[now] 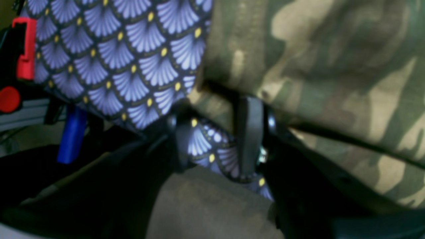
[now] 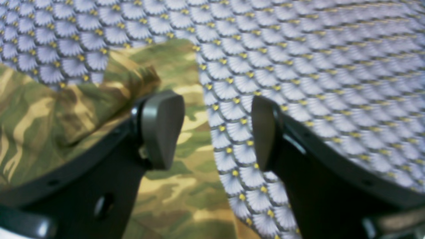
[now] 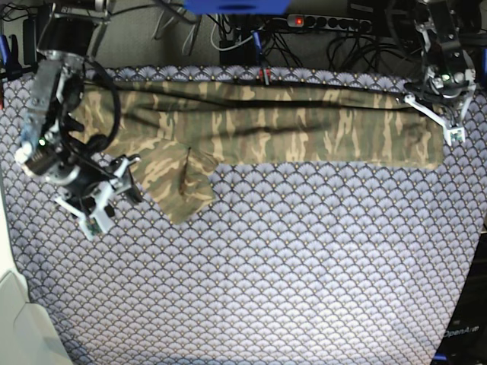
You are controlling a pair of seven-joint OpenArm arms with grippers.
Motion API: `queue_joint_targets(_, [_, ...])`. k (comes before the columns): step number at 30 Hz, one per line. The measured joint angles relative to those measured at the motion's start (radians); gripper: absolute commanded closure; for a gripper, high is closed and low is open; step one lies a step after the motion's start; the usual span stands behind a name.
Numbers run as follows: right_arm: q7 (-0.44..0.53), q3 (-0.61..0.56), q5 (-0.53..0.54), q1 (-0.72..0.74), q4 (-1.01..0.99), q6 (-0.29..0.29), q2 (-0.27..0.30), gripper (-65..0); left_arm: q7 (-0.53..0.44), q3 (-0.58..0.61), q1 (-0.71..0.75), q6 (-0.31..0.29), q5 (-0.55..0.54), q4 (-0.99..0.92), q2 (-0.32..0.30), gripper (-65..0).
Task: Fold the T-shirt properly
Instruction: 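Move the right gripper to the protruding shirt flap and grasp it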
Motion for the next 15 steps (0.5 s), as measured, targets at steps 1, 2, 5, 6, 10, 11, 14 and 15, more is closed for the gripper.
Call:
queue_joint_targets(1, [0.003,-0.015,-0.001,0.019,-0.047,0.000,0.002,-36.9,0.000,0.000,0.000,0.000,0.000,0.001,0.000,-23.0])
queue_joint_targets(2, [0.003,-0.027,-0.001,0.039,-0.102,0.000,0.004,-36.9,0.000,0.000,0.000,0.000,0.000,0.001,0.000,-23.0])
queue_joint_targets(5, [0.007,-0.051,-0.016,0.090,-0.246,-0.005,0.005,-36.9,0.003,0.000,0.000,0.000,0.000,0.002,0.000,-23.0])
queue_joint_targets(6, [0.037,-0.051,-0.008,0.103,-0.282,-0.005,0.005,-36.9,0.003,0.000,0.000,0.000,0.000,0.002,0.000,-23.0])
queue_joint_targets(10, [0.080,-0.063,-0.010,0.161,-0.422,-0.005,0.007,-36.9,0.003,-0.001,0.002,0.000,0.000,0.002,0.000,-23.0])
queue_joint_targets(11, [0.093,-0.079,-0.010,0.173,-0.456,-0.006,0.010,-36.9,0.004,-0.001,0.001,0.000,0.000,0.002,0.000,-23.0])
queue_joint_targets(14, [0.151,-0.117,-0.003,0.201,-0.538,-0.005,0.009,-36.9,0.003,-0.001,0.000,0.000,0.000,0.003,0.000,-23.0])
queue_joint_targets(15, [0.159,-0.122,-0.004,0.207,-0.555,-0.005,0.007,-36.9,0.004,-0.001,0.000,0.000,0.000,0.003,0.000,-23.0])
